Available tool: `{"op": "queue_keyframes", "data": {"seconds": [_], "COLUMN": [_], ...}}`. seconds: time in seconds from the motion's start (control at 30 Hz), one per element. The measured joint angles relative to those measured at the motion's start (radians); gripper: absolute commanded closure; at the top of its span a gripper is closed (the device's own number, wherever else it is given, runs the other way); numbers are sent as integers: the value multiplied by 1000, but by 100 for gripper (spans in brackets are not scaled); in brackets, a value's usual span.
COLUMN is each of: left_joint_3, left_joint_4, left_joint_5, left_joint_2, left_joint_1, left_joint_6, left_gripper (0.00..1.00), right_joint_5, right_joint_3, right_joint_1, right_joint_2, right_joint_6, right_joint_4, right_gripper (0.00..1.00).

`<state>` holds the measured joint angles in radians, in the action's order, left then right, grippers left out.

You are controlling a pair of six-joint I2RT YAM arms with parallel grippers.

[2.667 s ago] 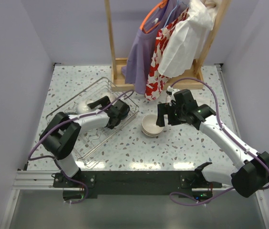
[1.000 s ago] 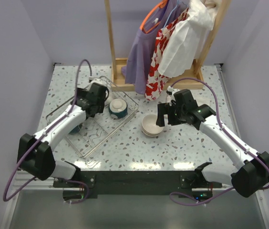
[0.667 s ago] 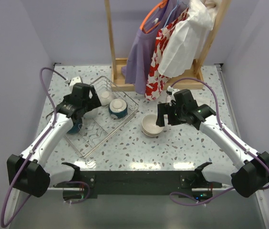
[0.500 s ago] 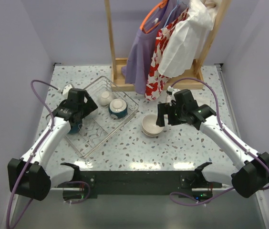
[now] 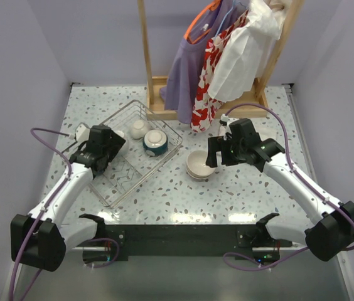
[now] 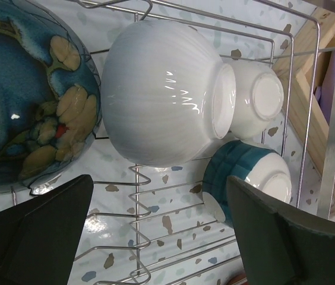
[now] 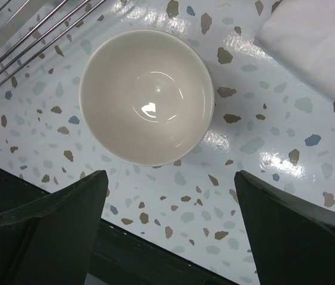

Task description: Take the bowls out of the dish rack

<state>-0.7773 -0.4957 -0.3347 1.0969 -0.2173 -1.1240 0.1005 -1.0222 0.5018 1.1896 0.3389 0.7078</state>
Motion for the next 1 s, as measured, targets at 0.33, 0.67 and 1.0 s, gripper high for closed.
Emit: {"op": "queue_keyframes", "data": {"seconds": [0.33, 0.67, 1.0], "left_joint_3": [71, 143, 168], "left_joint_4": [137, 278, 352], "left_joint_5": [-55, -69, -66], "left_joint_2": [3, 10, 40], "left_joint_1": [0, 0, 0], "left_joint_6": [-46, -71, -100], "left_gripper": [0, 0, 0], "right_joint_5": [0, -4, -4], "right_joint_3": [2, 2, 2], "right_joint_1": [0, 0, 0], "right_joint_2": [0, -2, -3], "right_joint_6": [-2, -19, -31], "right_joint_4": [-1, -1, -1], "right_gripper": [7, 7, 7]}}
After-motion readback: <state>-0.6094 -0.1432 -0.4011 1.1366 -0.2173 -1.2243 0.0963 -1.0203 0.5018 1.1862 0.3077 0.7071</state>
